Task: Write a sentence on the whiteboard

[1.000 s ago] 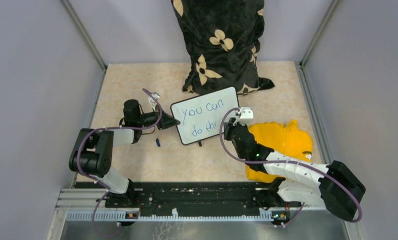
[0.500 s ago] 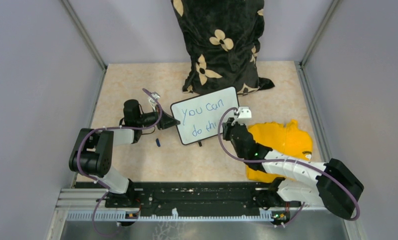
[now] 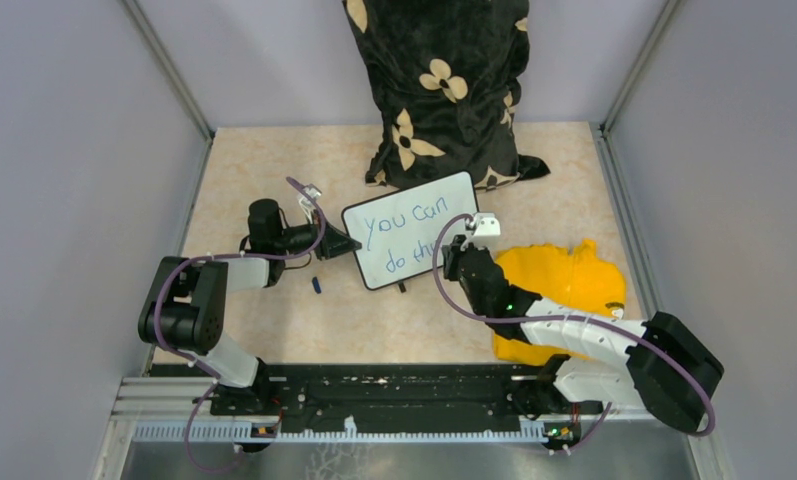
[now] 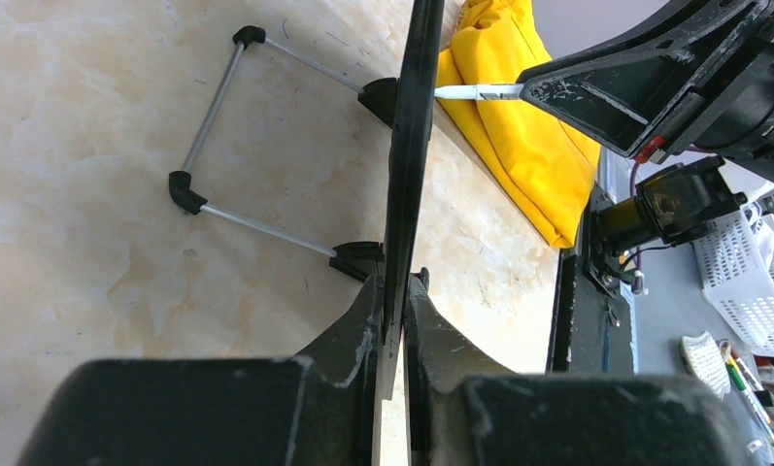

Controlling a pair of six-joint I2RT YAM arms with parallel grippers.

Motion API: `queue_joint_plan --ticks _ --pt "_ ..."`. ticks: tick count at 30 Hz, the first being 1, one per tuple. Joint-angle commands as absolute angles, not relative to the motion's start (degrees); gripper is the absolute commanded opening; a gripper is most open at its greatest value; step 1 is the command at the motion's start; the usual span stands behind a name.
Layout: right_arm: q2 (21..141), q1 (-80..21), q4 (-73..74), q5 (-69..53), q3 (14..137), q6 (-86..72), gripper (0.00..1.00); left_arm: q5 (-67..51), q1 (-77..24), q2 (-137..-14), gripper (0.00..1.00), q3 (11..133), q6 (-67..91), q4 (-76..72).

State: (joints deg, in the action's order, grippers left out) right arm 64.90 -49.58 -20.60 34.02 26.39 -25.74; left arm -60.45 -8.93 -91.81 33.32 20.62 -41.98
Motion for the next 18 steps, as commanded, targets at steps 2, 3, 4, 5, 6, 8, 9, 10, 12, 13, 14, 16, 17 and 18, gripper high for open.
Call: queue_joint_plan --ticks 2,3,4,5,6,8,9,10,12,13,14,16,17,18 --pt "65.5 -48.9 -23.0 31.6 28.7 -27.1 0.0 -57.3 -9.6 -93.8 0.14 33.4 19.2 -37.1" --pt "65.6 -48.9 -22.8 31.4 28.6 -27.4 0.0 -57.4 -9.6 -93.9 0.14 33.4 19.2 -37.1" --pt "65.6 -48.9 -22.7 31.4 28.3 -27.6 0.0 -57.3 -9.6 -93.9 0.14 33.4 19.2 -37.1" --pt "65.7 -48.9 -22.6 31.3 28.1 -27.9 0.0 -57.3 -9.6 -93.8 0.14 33.4 19.2 -37.1" --pt "65.6 -48.9 -22.6 31.3 27.8 -28.1 0.0 -57.3 -9.6 -93.8 0.14 33.3 19.2 -37.1" --pt "65.5 -48.9 -22.4 31.3 27.3 -28.4 0.0 -57.2 -9.6 -93.8 0.14 33.3 19.2 -37.1" --pt "65.4 -48.9 -22.3 31.5 27.0 -28.5 0.0 -57.3 -9.6 -93.9 0.14 33.3 19.2 -37.1" --pt "65.2 -48.9 -22.1 31.7 26.8 -28.7 0.0 -57.3 -9.6 -93.8 0.14 33.3 19.2 -37.0" --pt "64.9 -48.9 -21.6 32.1 26.4 -28.7 0.0 -57.2 -9.6 -93.8 0.14 33.4 19.1 -37.0" --pt "64.7 -48.9 -21.5 32.3 26.1 -28.7 0.0 -57.2 -9.6 -93.8 0.14 33.3 19.1 -37.0" --pt "64.4 -48.9 -21.3 32.5 25.9 -28.7 0.0 -57.2 -9.6 -93.8 0.14 33.4 19.1 -37.0" --pt "64.1 -48.9 -21.0 32.9 25.3 -28.8 0.0 -57.2 -9.6 -93.8 0.14 33.4 19.1 -36.9" --pt "63.9 -48.9 -20.8 33.0 25.0 -28.9 0.0 -57.2 -9.6 -93.8 0.14 33.4 19.1 -36.9" --pt "63.8 -48.9 -20.7 33.3 24.9 -28.9 0.0 -57.2 -9.6 -93.8 0.14 33.4 19.1 -36.9"
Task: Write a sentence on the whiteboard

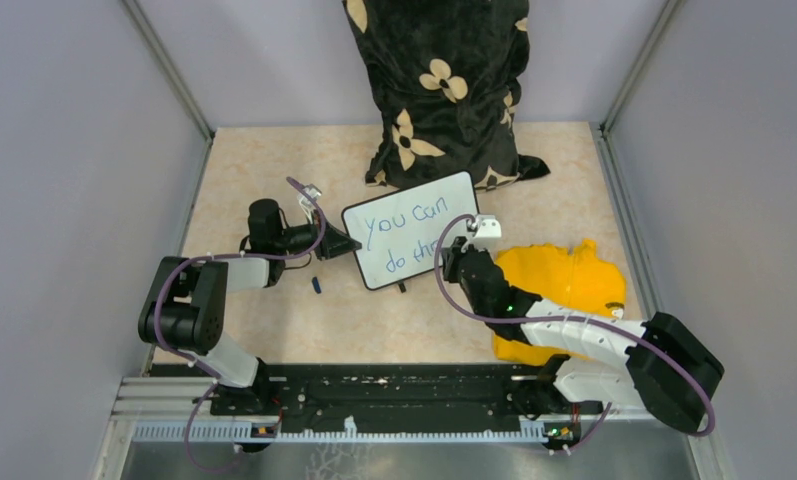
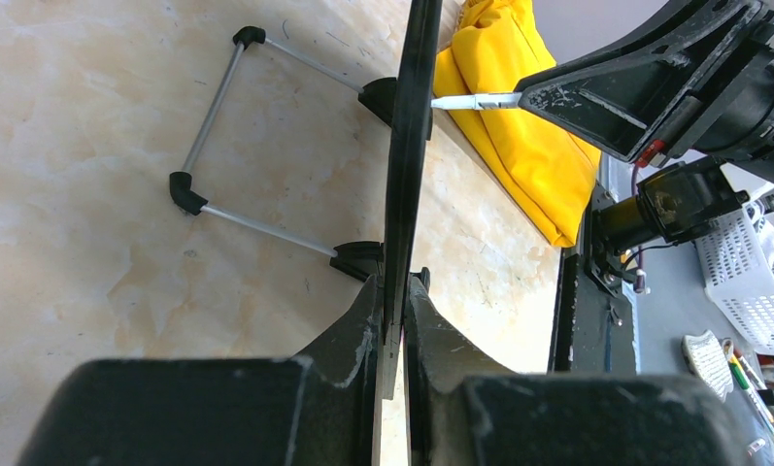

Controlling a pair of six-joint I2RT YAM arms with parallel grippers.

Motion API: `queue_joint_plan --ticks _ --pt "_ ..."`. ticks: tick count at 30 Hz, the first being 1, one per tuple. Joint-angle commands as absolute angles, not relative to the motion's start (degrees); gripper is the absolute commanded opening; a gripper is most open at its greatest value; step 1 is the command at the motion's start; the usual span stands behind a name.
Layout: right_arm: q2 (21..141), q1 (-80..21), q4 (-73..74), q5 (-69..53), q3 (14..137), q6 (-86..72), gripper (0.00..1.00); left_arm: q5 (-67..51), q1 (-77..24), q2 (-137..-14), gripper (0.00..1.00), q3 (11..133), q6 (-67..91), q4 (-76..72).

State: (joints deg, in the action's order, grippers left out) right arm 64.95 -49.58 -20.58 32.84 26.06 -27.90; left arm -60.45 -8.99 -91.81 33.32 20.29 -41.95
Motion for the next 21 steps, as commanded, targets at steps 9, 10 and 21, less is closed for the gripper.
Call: queue_joint_plan --ticks 9,10,21 --pt "63.2 -48.8 -19.9 34.7 24.1 -28.9 0.0 -57.2 -9.6 -94.0 0.14 33.4 18.9 -36.7" --pt "63.1 -48.8 -19.9 34.9 24.1 -28.9 0.0 -57.2 -9.6 -93.9 0.14 33.4 18.9 -36.7" --pt "62.1 -47.2 -19.2 35.5 24.0 -28.9 0.0 -57.2 -9.7 -93.9 0.14 33.5 18.7 -36.6"
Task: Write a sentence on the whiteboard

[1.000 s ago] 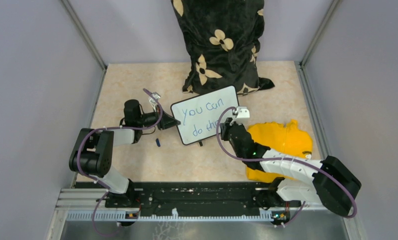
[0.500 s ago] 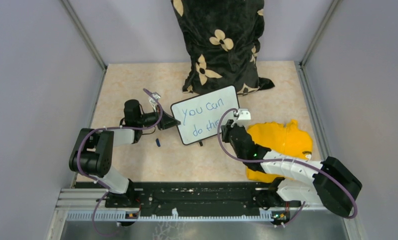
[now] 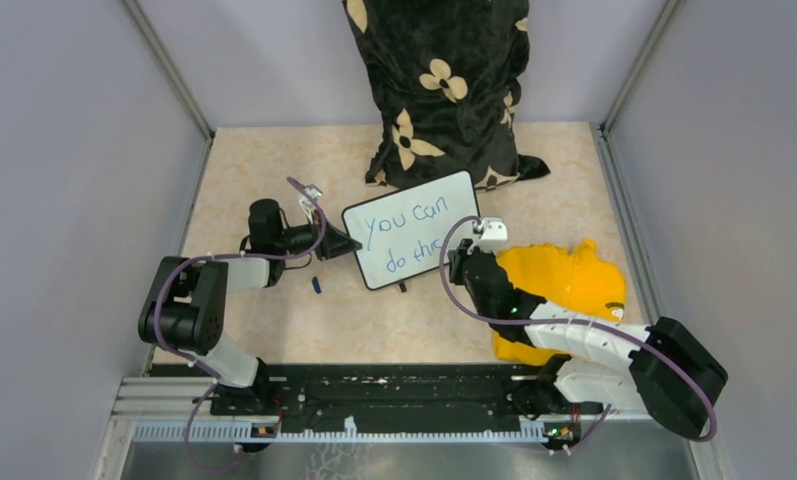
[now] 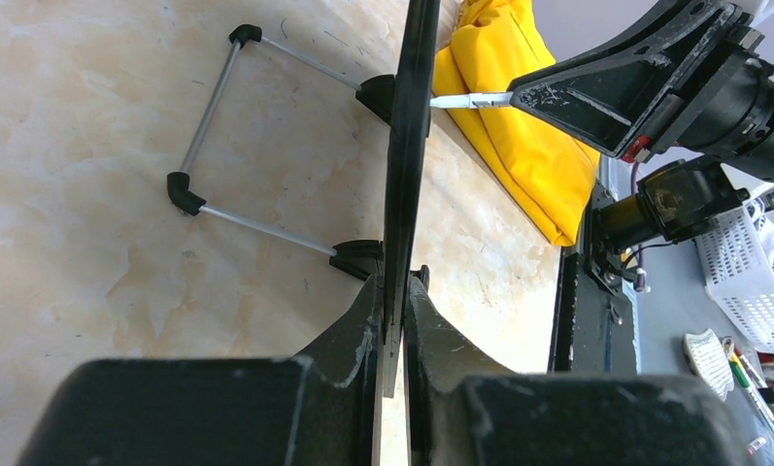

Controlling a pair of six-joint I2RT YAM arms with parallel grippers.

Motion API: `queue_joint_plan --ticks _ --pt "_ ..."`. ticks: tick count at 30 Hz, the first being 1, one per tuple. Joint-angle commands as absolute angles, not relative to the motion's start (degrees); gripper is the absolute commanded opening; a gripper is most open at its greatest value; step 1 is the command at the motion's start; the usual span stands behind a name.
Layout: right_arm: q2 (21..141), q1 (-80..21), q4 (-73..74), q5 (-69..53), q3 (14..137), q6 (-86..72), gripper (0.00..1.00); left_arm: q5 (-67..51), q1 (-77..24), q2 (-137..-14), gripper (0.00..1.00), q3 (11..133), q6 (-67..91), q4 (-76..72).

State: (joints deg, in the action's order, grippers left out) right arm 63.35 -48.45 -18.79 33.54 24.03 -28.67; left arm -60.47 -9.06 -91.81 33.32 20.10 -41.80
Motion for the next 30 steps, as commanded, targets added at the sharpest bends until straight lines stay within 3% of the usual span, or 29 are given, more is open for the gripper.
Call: queue_joint_plan --ticks 1,30 --pt "62.1 -47.1 -19.1 35.5 24.1 -29.0 0.0 -57.2 -9.7 -93.9 0.14 33.5 18.7 -36.6" --pt "62.9 -47.0 -20.2 30.1 22.3 -30.4 0.0 -57.1 -9.9 -93.9 0.14 33.4 18.5 -36.3"
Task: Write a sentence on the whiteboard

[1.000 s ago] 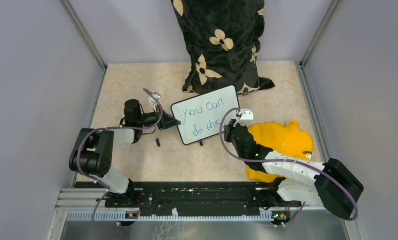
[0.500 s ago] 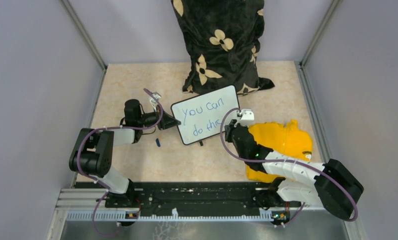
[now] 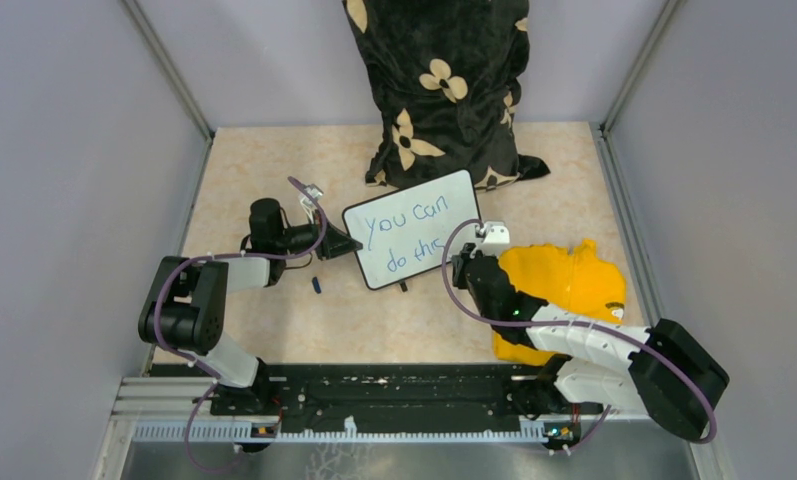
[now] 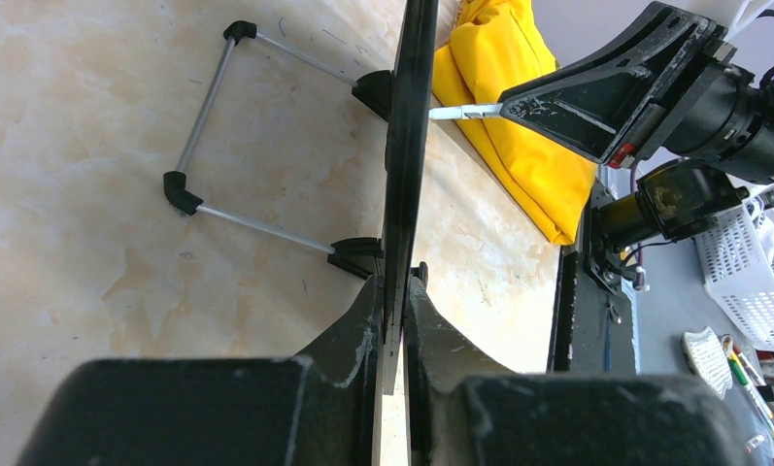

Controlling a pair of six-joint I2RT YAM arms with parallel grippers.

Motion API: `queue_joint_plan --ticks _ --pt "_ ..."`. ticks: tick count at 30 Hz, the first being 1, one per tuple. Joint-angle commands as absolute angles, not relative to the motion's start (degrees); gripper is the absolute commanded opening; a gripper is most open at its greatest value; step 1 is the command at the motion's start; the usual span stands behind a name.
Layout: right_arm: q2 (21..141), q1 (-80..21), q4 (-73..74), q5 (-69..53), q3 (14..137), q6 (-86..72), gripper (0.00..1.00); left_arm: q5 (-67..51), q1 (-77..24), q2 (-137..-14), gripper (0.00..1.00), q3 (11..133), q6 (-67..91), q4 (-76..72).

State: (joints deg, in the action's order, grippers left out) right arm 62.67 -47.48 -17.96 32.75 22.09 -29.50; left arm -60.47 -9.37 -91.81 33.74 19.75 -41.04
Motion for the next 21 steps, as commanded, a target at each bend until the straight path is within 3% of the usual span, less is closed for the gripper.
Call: queue_joint_plan --ticks 1,14,21 --pt "63.0 -47.0 -20.5 29.7 22.5 -30.5 0.0 -57.0 -10.0 -93.9 0.14 33.4 18.5 -36.1" --pt "64.9 -47.3 -21.9 26.3 24.4 -30.9 0.0 -57.1 -10.0 -94.1 0.14 33.6 18.3 -35.9" --pt "60.0 -47.3 -19.8 25.9 24.4 -30.8 0.0 -57.0 -10.0 -94.1 0.14 33.5 18.2 -36.0"
